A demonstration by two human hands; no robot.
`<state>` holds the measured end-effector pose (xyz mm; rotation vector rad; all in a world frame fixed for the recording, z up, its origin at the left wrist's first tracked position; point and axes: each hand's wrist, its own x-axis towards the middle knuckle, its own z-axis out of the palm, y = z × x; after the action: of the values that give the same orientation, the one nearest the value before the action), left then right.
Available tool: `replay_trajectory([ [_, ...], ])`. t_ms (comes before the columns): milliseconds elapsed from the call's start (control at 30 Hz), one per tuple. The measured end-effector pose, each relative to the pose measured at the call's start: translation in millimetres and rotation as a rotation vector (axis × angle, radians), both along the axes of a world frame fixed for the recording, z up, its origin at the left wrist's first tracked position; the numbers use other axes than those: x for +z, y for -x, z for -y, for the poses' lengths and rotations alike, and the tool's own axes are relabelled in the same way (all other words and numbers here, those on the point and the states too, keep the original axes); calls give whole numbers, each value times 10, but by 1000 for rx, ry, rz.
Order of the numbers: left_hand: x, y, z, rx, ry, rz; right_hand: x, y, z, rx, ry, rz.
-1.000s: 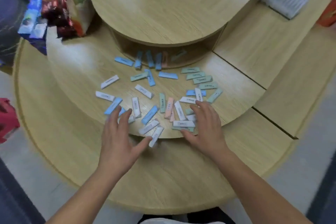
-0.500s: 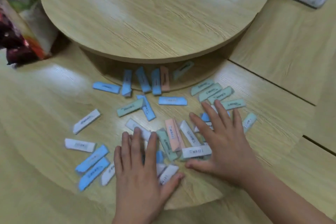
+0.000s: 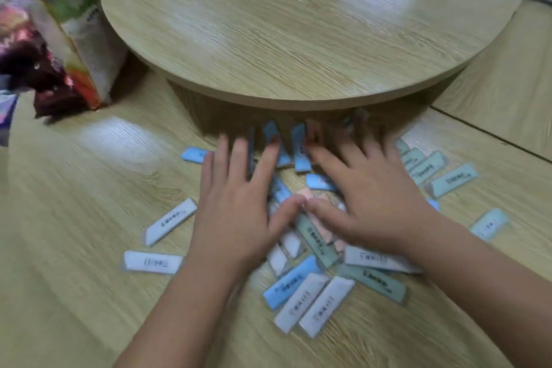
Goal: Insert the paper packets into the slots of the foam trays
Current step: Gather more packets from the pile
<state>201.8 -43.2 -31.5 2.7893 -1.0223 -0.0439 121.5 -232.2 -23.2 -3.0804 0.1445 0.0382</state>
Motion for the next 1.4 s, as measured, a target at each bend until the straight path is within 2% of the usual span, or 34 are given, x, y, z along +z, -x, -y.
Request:
replay_trajectory([
  [133,-73,-228,13,-48,-91,-8,-89,-219,-32,2,16,-25],
  [233,-23,-213,56,-83,-113,-26,-29,-202,0,91,-44,-22],
  [433,13,137,-199,-186,-77,-192,2,249,-81,237,-207,-85],
  [600,68,300,-390,-269,-90,-250,23,562,-110,310,-299,-96],
  [767,144,415,-465,-158,86,-253,144,854,440,222,-280,119],
  [867,159,591,-360,-202,66,-171,203,994,1068,210,-139,68],
  [1000,154,832,18,-322,2,-90,97,904,1554,400,23,-63],
  [1233,-26,973,446,-349,-155,-107,-204,439,1479,575,-88,-70],
  [1400,-90,931,457,-320,-147,-91,-197,292,1417,634,-102,-58],
])
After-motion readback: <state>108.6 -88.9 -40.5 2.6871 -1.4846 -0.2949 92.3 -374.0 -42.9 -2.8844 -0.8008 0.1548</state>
